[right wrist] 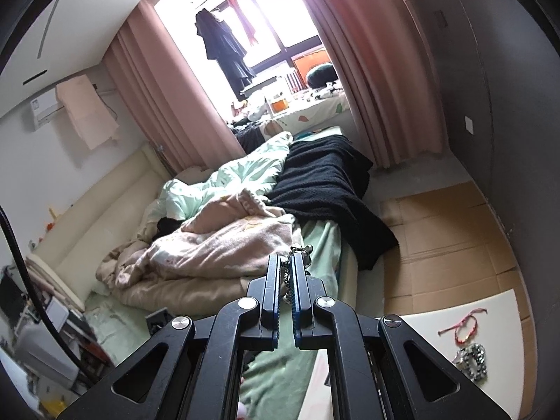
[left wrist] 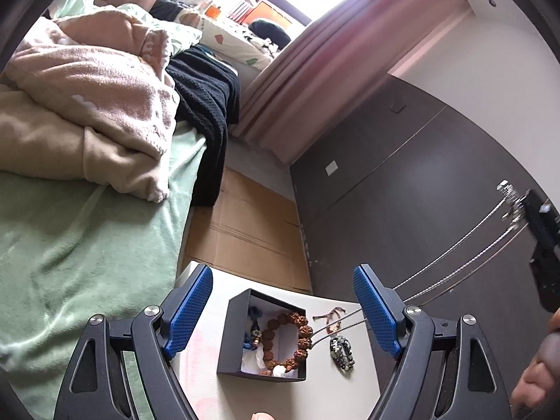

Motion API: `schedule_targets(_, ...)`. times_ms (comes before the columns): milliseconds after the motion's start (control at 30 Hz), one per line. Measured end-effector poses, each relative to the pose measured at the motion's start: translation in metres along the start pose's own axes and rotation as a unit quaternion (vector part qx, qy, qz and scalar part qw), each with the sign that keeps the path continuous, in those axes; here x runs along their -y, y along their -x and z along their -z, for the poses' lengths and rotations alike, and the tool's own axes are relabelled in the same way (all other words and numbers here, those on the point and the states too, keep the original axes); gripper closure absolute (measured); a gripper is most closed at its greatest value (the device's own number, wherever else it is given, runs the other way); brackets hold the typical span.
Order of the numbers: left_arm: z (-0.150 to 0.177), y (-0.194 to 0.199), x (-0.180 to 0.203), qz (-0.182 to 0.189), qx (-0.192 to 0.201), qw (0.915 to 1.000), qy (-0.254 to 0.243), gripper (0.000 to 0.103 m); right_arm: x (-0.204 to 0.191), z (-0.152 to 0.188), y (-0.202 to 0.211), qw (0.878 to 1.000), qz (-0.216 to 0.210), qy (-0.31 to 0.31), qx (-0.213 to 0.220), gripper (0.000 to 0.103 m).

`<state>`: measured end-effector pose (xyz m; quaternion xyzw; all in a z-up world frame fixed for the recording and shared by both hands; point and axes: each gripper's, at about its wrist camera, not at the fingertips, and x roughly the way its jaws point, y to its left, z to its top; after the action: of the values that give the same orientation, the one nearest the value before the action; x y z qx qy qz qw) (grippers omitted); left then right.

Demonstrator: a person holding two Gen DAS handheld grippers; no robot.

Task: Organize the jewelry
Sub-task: 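Lift the silver chain with the right gripper and carry it over the black box, then open the right gripper to drop the silver chain into the black box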

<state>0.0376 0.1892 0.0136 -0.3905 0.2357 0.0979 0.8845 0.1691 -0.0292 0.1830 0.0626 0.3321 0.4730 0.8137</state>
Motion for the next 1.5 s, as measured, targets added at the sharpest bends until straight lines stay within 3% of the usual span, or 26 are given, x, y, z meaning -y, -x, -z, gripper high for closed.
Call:
schedule_targets(167, 0.000, 0.000, 0.000, 0.000, -0.001, 1.0000, 0.000, 0.020, -0.008, -0.007, 0.014, 1.000, -0.003, 0.013, 0.020, 0.096)
schedule_targets(333, 0.001, -0.001, 0.000, -0.001, -0.002, 1.0000, -0.003, 0.020, 0.004, 0.004, 0.001, 1.000, 0.005, -0.001, 0.006, 0.096)
schedule_targets(667, 0.001, -0.005, -0.008, -0.013, -0.004, 0.9999, 0.004, 0.020, 0.045, 0.051, -0.056, 0.997, 0.026, -0.035, -0.057, 0.096)
schedule_targets(967, 0.002, -0.008, -0.015, -0.032, -0.008, 0.9994, 0.007, 0.020, 0.086, 0.099, -0.108, 0.988, 0.028, -0.088, -0.126, 0.095)
schedule_targets(1100, 0.004, -0.014, -0.012, -0.039, -0.013, 0.9992, 0.002, 0.020, 0.105, 0.109, -0.111, 0.983, 0.030, -0.110, -0.141, 0.056)
schedule_targets(1133, 0.005, -0.016, -0.010, -0.040, -0.015, 0.9991, -0.001, 0.020, 0.107, 0.110, -0.105, 0.984, 0.032, -0.109, -0.134, 0.051)
schedule_targets(1300, 0.012, -0.030, 0.006, -0.038, -0.030, 0.9986, -0.020, 0.020, 0.128, 0.112, -0.071, 0.985, 0.036, -0.125, -0.112, 0.050)
schedule_targets(1500, 0.031, -0.055, 0.038, -0.034, -0.054, 0.9963, -0.057, 0.020, 0.166, 0.123, -0.031, 0.980, 0.074, -0.157, -0.097, 0.049)
